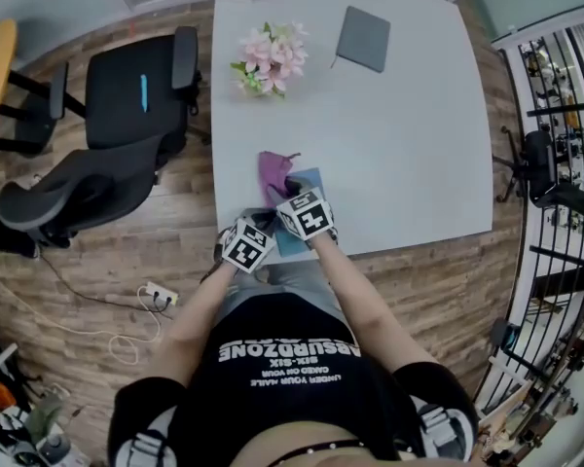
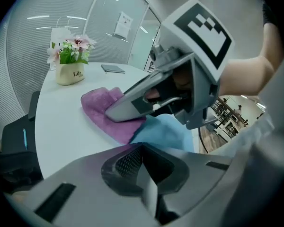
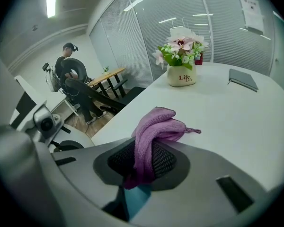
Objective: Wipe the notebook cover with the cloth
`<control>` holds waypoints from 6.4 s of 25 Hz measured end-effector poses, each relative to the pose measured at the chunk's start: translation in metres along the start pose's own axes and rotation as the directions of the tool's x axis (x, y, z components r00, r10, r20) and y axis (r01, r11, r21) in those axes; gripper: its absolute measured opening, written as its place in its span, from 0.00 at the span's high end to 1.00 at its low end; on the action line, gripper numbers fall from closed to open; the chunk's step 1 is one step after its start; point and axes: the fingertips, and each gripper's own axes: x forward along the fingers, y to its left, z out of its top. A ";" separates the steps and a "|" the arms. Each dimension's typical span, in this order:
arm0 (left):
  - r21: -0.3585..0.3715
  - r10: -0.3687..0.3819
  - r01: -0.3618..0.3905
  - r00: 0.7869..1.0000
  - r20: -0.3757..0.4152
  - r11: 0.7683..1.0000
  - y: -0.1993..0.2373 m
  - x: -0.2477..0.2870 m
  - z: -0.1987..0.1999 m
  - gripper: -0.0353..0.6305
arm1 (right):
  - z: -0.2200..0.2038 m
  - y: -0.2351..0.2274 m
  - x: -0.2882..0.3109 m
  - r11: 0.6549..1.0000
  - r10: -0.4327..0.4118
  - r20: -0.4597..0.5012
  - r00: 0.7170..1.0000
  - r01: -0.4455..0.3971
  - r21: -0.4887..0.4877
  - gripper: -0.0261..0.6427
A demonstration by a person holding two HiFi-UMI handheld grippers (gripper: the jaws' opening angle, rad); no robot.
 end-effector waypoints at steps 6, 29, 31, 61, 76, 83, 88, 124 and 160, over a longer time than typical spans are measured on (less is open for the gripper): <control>0.010 -0.021 0.021 1.000 -0.007 1.000 0.002 0.004 -0.001 0.92 | -0.003 -0.007 -0.001 1.000 0.011 -0.002 1.000 -0.011 0.022 0.83; 0.002 -0.006 0.006 1.000 -0.010 1.000 0.002 0.005 -0.001 0.92 | -0.027 -0.084 -0.042 0.987 -0.104 0.018 0.994 0.101 0.127 0.82; 0.004 -0.007 0.007 1.000 -0.011 1.000 0.002 0.005 -0.002 0.92 | -0.029 -0.091 -0.047 0.984 -0.122 0.019 0.992 0.119 0.134 0.82; 0.012 -0.018 0.018 1.000 -0.019 1.000 0.002 0.005 -0.001 0.92 | -0.074 -0.096 -0.083 0.969 -0.142 0.040 0.989 0.131 0.209 0.82; 0.018 -0.023 0.024 1.000 -0.020 1.000 0.001 0.006 0.000 0.92 | -0.088 -0.087 -0.089 0.960 -0.137 0.056 0.989 0.119 0.252 0.82; 0.013 -0.023 0.023 1.000 -0.017 1.000 0.003 0.006 -0.001 0.92 | -0.081 -0.069 -0.078 0.962 -0.112 0.066 0.992 0.092 0.256 0.83; 0.006 -0.025 0.025 1.000 -0.013 1.000 0.003 0.006 -0.002 0.92 | -0.075 -0.052 -0.067 0.969 -0.079 0.066 0.995 0.061 0.240 0.83; -0.012 -0.072 0.072 0.997 0.023 0.997 0.004 0.005 -0.001 0.92 | -0.085 0.027 -0.048 0.981 0.073 0.018 0.997 -0.075 0.177 0.83; 0.021 -0.049 0.049 0.999 0.008 0.999 0.004 0.006 -0.003 0.92 | -0.108 -0.009 -0.076 0.988 0.035 -0.011 0.999 -0.033 0.154 0.82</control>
